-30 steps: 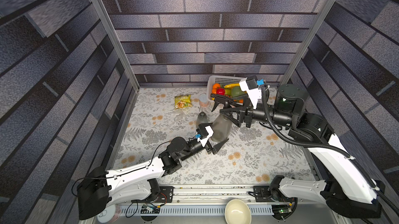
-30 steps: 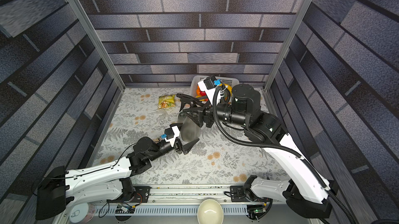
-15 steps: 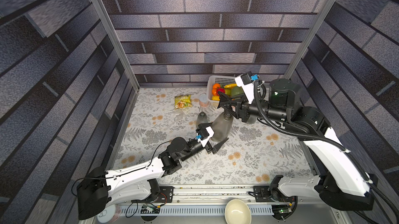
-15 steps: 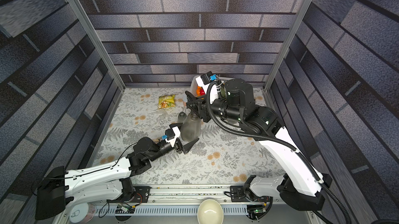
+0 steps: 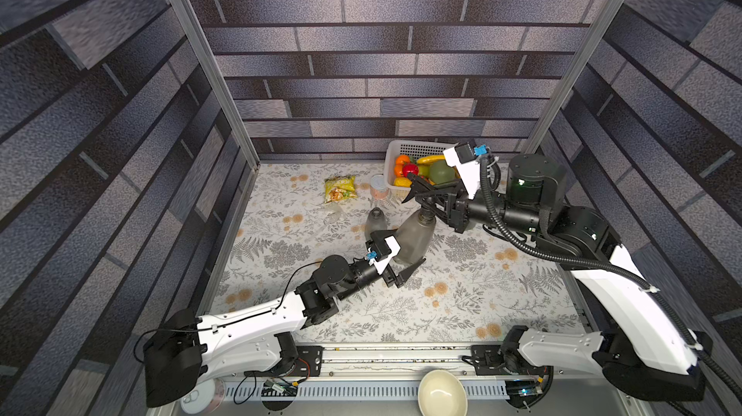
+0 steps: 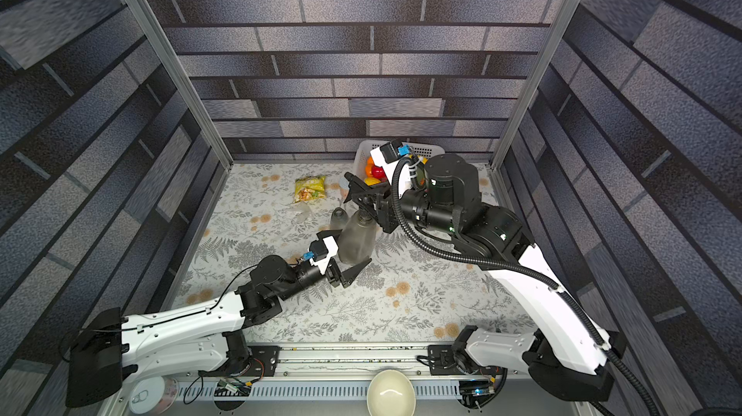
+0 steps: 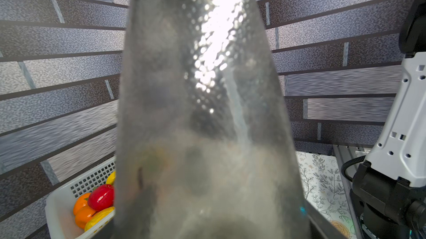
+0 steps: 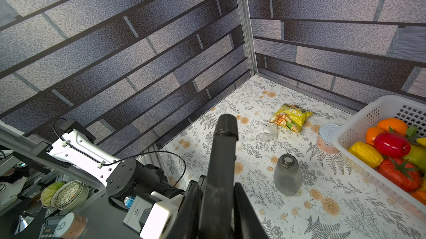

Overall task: Attach spray nozzles to spray bottles
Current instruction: Screw the spray nozzle on the spray bottle.

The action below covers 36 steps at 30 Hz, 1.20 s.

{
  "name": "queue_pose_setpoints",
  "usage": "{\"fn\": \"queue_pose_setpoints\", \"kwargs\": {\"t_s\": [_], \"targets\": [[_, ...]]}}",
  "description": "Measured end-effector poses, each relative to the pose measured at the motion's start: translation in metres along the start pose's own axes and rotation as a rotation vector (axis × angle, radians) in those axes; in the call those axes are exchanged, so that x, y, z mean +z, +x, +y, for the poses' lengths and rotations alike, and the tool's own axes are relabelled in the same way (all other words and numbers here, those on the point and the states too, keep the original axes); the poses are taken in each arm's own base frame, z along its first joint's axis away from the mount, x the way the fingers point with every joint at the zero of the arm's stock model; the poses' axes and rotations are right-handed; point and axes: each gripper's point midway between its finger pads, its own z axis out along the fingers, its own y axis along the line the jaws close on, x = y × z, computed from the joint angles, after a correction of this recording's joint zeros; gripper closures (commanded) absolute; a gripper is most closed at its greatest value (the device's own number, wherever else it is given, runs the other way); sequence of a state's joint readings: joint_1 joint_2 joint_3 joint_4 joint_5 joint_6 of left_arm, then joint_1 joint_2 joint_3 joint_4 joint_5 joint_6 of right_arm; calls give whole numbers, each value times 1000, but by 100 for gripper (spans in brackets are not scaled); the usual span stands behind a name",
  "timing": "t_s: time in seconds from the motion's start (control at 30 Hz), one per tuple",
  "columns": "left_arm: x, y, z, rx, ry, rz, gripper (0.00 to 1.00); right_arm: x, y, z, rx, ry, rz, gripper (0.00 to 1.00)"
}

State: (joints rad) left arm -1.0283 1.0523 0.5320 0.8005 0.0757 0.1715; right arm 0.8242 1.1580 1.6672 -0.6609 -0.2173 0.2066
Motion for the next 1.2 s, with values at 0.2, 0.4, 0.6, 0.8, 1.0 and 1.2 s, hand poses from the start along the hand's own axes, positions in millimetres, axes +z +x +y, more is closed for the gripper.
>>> {"fn": "queue_pose_setpoints", "kwargs": {"t_s": [0.2,0.4,0.6,0.8,1.0,1.2], "targets": [[2,3,-4,-46,28,0,32,-5,3,4,-21,-51,-103,82],[4,1,-5,-89,40,-19,32,-5,1,8,-54,-98,-194,82],[4,-3,-4,-105,43,-34,32,-4,-1,11,-69,-128,-226,82],[5,10,0,-106,18,17,32,4,8,0,-52,-89,-226,84],[8,33,13,-63,-63,106,32,11,22,-29,13,44,-238,84],[21,41,34,36,-177,160,33,20,19,-33,30,186,-273,85]]}}
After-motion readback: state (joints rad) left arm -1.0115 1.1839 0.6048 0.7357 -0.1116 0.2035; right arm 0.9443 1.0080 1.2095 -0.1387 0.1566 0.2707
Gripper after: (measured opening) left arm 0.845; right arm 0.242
